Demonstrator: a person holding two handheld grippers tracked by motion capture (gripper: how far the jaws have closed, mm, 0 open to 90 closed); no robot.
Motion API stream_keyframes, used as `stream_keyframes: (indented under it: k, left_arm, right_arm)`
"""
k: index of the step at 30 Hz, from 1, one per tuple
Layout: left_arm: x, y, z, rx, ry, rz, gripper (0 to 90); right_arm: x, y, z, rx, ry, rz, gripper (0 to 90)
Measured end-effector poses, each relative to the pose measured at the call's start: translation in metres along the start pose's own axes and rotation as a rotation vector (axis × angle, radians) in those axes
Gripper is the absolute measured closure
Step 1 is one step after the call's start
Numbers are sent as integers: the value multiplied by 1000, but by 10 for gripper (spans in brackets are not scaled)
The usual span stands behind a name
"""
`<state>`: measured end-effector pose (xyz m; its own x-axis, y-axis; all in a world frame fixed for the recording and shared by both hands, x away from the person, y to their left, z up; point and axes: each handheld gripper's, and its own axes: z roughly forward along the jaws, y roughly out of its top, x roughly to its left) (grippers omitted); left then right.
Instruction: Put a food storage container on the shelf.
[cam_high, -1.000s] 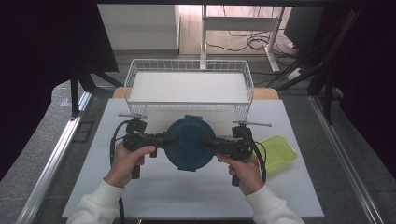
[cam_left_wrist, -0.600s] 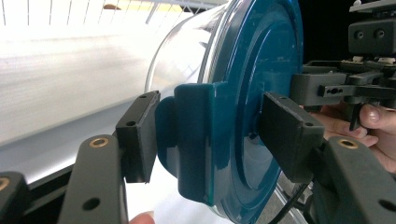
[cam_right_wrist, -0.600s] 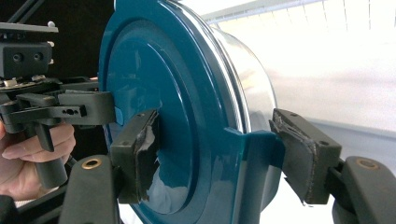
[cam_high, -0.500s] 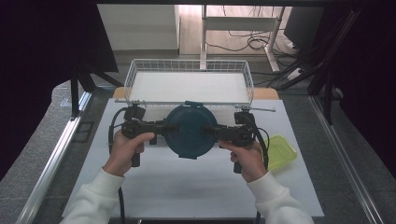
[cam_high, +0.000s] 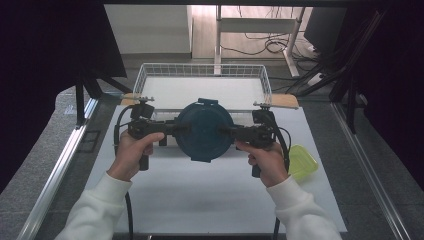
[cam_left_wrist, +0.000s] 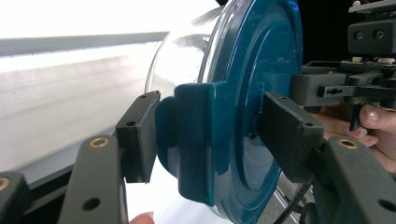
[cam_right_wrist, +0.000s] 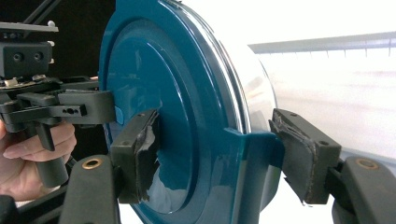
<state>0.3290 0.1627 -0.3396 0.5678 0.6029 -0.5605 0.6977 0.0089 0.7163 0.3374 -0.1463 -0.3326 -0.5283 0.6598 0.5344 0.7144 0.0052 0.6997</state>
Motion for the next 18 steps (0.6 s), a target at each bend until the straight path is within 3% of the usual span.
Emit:
stream_keyframes:
  k: [6,11,18]
  left_arm:
    - [-1,14,-2,-6,5,-2,397]
    - [4,26,-3,-8,-8,-28,397]
    - [10,48,-7,-20,-1,-30,397]
  right_arm:
    - [2,15,-1,-1,6,0,342]
    - [5,29,2,-2,-5,0,343]
    - [7,54,9,6,0,-4,343]
